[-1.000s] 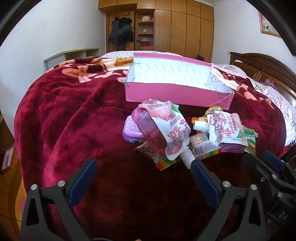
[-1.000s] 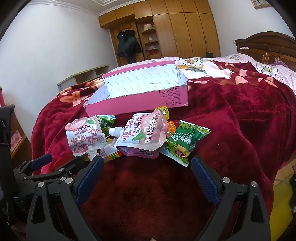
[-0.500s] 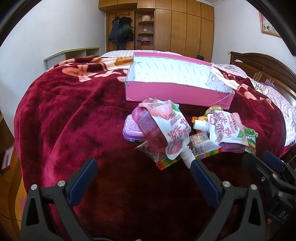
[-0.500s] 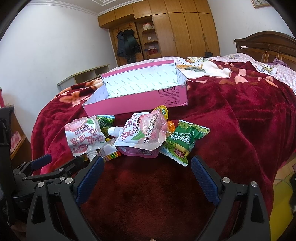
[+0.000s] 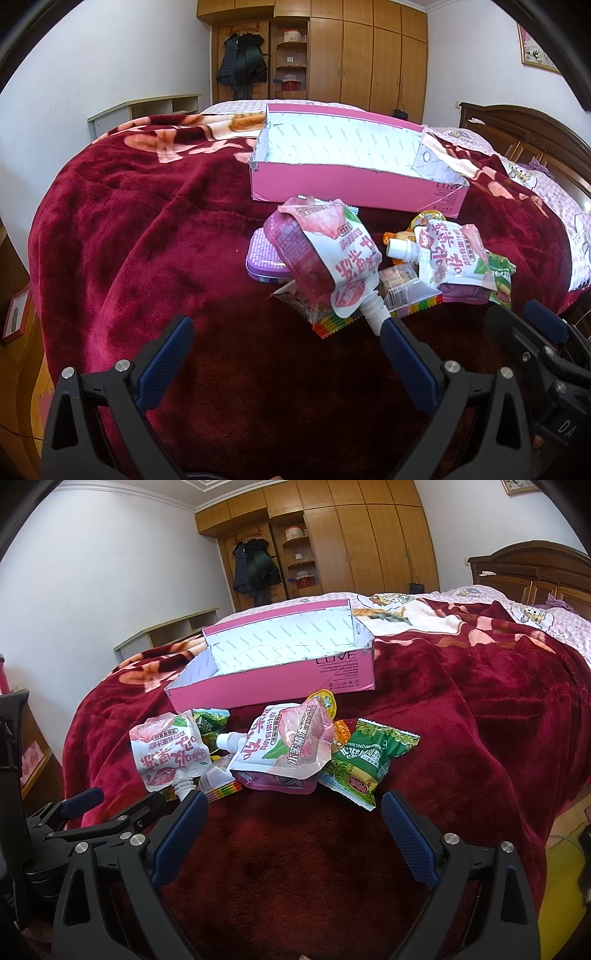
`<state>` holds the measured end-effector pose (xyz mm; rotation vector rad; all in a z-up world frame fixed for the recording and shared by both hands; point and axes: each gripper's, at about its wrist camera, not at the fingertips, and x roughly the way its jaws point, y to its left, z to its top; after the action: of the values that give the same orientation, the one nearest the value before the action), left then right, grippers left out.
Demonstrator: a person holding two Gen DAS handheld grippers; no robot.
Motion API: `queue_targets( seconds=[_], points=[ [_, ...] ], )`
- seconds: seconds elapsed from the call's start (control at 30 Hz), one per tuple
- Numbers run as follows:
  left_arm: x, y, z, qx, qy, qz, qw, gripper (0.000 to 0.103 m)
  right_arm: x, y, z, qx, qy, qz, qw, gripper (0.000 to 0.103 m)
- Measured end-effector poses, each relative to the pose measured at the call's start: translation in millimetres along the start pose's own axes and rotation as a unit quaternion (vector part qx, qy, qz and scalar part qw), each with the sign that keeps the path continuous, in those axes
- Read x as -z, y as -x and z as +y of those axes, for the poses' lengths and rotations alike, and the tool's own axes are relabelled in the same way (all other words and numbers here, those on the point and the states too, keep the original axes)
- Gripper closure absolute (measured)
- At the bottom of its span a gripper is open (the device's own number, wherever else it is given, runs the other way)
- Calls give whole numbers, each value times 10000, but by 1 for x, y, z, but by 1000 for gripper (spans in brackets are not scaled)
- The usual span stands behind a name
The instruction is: Organize snacks
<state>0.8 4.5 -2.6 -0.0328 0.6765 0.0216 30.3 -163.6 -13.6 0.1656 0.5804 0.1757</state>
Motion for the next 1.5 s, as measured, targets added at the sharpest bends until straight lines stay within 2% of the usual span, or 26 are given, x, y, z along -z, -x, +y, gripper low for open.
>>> queue_targets(
  seconds=[0.83, 1.13, 1.5],
  points=[
    [-2, 4, 3, 62, 32, -78, 9999, 0, -2, -2, -2, -5, -12, 1, 10000, 6],
    [-16, 3, 2, 234, 69, -132, 9996, 0, -5, 1, -5, -3, -41, -27, 10000, 6],
    [-35, -15, -11, 253, -72, -228, 9994, 0, -6, 1, -10, 24, -111, 2, 9999, 6]
  ],
)
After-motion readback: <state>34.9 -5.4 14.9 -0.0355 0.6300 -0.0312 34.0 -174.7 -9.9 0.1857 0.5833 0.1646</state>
